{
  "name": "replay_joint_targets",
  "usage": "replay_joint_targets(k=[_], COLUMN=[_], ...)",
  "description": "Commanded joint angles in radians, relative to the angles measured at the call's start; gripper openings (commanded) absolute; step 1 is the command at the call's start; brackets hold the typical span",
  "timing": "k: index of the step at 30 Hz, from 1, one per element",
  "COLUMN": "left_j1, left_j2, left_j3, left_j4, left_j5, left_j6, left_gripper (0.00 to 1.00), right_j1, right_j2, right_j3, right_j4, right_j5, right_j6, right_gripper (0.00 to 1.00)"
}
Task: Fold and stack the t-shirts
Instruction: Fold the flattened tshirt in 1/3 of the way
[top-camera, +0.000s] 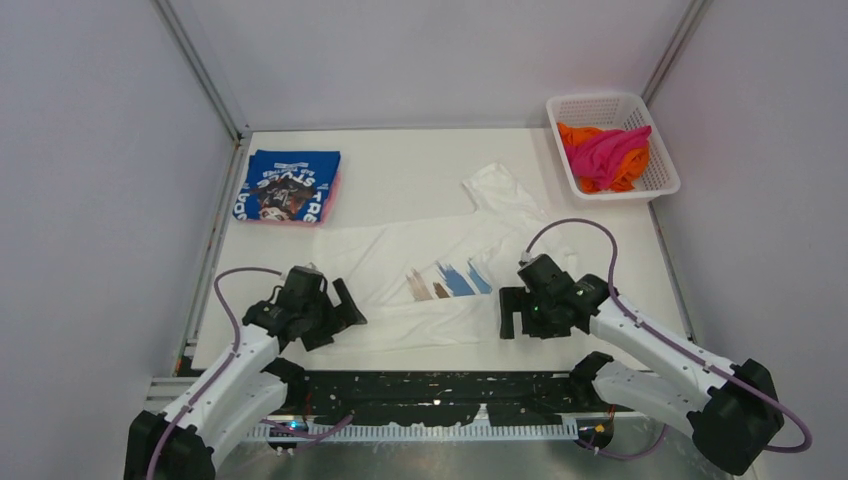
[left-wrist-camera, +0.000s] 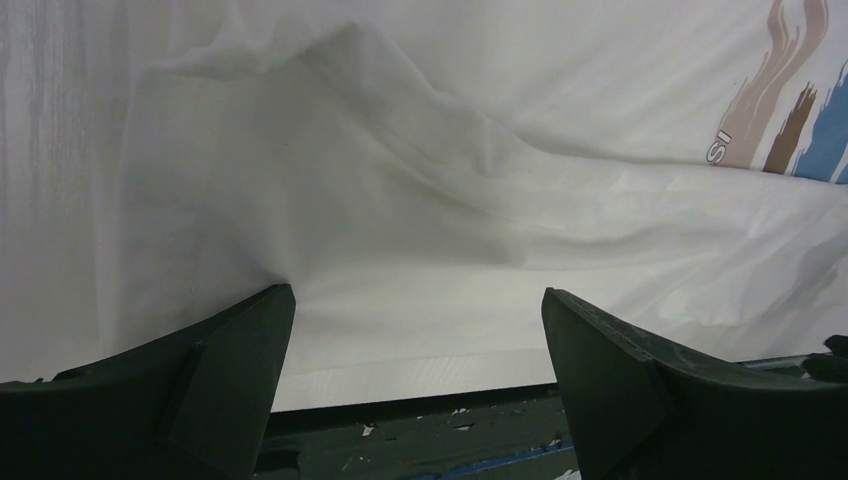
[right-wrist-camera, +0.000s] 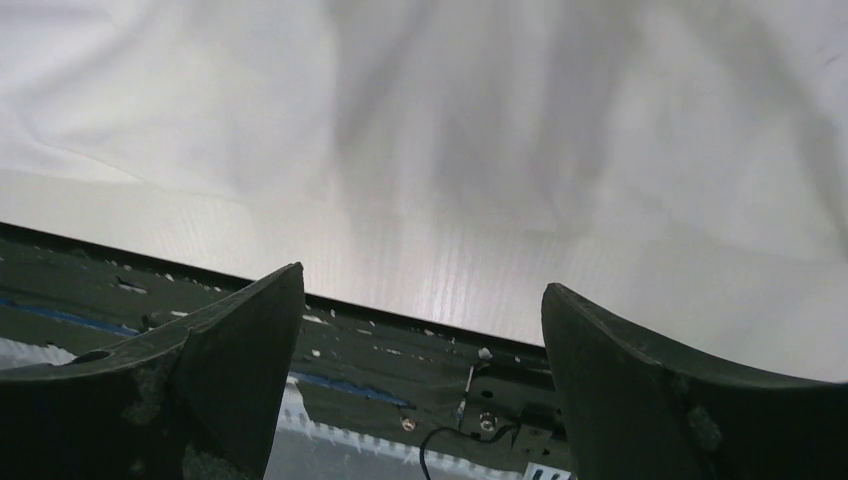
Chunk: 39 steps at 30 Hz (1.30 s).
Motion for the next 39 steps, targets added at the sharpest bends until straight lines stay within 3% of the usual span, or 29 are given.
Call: replay_joint_targets(k=[1, 6, 13, 19, 27, 34, 39], left_j1=[-0.004, -0.004, -0.004, -0.002, 0.029, 0.107, 0.148], left_j2=[-0.054, 0.003, 0.183, 0.287, 0.368, 0.412, 0.44], left_j3=[0.038, 0.159, 0.304, 0.36, 0.42, 0.457, 0.481], left_j4=[-0.133, -0.02, 0.057, 0.085, 0.082, 0.075, 0.087], left_j5=[-0.049, -0.015, 0.008, -0.037, -0.104, -0.119, -0.154], left_j6=[0.013, 0.05, 0.109, 0.136, 0.172, 0.189, 0.202], left_gripper=[1.0, 1.0, 1.0, 1.0, 1.0, 1.0, 1.0], right_j1=[0.003, -0.041, -0.203, -0.207, -0.206, -0.204, -0.204], right_j2=[-0.056, -0.023, 0.255, 0.357, 0.227, 0.1, 0.041], right_j3=[0.122, 0.115, 0.116, 0.045, -0.121, -0.077, -0.094], right_j4=[0.078, 0.303, 0.616, 0.605, 0.442, 0.237, 0.254], right_j5=[0.176, 0.311, 0.176, 0.141, 0.116, 0.134, 0.128], right_j6=[-0.007, -0.003, -0.025, -0.004, 0.072, 0.105, 0.066], right_gripper=[0.95, 0.95, 0.95, 0.95, 0.95, 0.95, 0.95])
